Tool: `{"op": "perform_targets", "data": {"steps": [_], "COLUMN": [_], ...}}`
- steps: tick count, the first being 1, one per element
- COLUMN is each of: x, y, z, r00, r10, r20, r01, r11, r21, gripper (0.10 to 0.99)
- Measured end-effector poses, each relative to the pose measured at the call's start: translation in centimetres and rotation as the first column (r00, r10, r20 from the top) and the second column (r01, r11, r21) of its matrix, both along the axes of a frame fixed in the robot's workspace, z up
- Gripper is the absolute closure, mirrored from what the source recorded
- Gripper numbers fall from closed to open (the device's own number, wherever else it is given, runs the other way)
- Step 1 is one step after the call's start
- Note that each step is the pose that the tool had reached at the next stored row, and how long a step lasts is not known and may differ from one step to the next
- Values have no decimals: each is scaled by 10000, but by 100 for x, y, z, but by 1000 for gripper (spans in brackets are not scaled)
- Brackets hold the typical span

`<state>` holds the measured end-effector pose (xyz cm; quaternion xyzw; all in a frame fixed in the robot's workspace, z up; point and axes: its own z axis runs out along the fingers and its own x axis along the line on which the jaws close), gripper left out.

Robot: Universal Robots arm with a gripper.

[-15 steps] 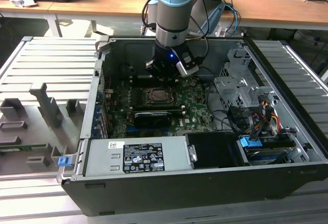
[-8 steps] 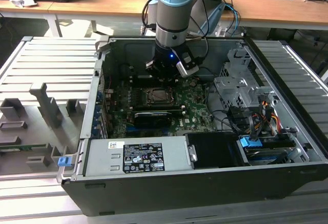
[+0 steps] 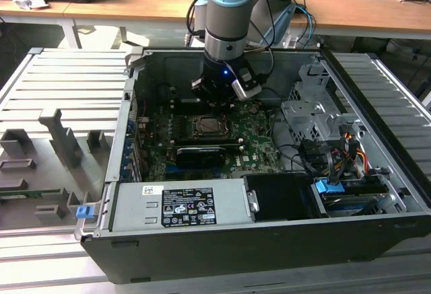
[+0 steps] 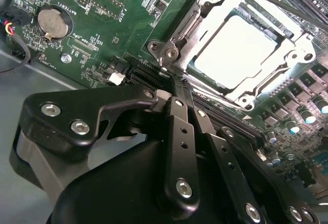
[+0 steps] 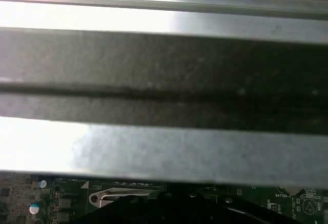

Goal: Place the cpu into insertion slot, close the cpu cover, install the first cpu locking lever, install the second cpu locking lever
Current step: 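Install the first cpu locking lever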

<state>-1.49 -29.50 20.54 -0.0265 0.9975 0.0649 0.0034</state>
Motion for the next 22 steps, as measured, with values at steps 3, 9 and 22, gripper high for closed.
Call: {"op": "perform_targets", "data": {"steps": [3,9,22], "x": [0,1,8], "y": [0,-1,-1], "z": [-3,-22,-33], "r00": [10000,10000,10000], "r10": [1,0,0], "r20": [-1,-3,-3], "r01": [-1,0,0], "r11": [10000,9999,9994], "r21": [-48,-108,-335], "gripper": [980,980,980]}}
